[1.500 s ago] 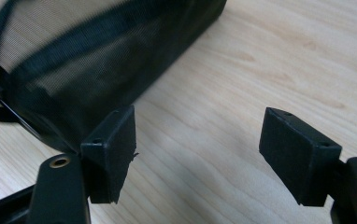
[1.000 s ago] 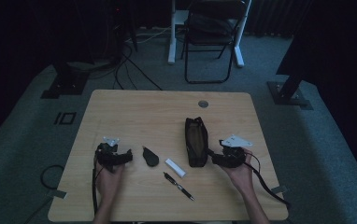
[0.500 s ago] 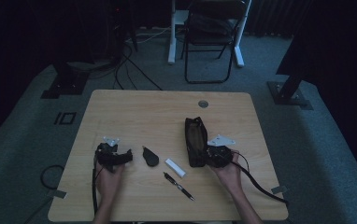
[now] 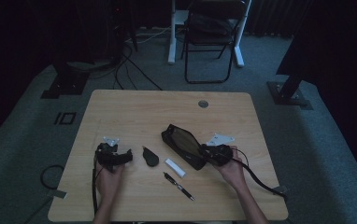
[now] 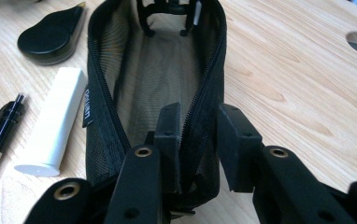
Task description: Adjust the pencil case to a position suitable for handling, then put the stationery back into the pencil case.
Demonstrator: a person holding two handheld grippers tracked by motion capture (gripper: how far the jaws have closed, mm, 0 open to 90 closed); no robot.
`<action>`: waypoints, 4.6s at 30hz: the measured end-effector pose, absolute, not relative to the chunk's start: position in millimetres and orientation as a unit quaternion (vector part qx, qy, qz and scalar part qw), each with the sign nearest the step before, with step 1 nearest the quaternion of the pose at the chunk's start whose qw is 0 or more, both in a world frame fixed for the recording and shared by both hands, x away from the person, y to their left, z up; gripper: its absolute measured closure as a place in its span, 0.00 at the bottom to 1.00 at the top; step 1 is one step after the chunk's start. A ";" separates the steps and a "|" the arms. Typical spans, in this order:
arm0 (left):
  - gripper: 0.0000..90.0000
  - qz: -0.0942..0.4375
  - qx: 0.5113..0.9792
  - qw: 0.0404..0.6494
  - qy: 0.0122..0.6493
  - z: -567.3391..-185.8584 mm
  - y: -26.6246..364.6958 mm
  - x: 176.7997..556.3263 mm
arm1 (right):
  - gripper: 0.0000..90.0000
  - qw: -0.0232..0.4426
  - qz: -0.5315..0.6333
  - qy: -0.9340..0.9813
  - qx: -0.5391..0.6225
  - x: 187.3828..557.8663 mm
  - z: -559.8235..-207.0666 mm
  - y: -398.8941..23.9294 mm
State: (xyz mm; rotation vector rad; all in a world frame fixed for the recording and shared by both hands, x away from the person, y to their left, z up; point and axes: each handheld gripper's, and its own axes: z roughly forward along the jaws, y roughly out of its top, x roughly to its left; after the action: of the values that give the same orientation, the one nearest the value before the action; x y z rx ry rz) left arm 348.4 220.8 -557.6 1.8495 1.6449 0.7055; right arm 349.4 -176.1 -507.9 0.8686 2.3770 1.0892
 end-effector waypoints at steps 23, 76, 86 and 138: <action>0.10 0.263 0.690 0.280 0.614 -557.5 220.2 348.9 | 0.58 0.199 0.445 0.813 0.320 333.1 -481.8 -182.3; 0.10 0.263 0.691 0.280 0.612 -557.6 219.8 349.0 | 0.58 0.168 0.437 0.841 0.272 274.8 -492.2 -144.0; 0.10 0.263 0.691 0.280 0.612 -557.6 219.9 349.0 | 0.65 0.159 0.434 0.851 0.251 264.7 -501.9 -124.1; 0.10 0.262 0.692 0.282 0.611 -557.7 219.5 349.0 | 0.86 0.111 0.345 0.904 0.227 264.2 -549.7 -92.1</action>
State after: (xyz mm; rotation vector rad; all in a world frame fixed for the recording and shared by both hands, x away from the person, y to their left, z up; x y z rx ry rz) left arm 349.0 219.5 -557.7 1.8522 1.6368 0.7030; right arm 264.2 -92.1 -549.7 0.6681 2.6561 1.0123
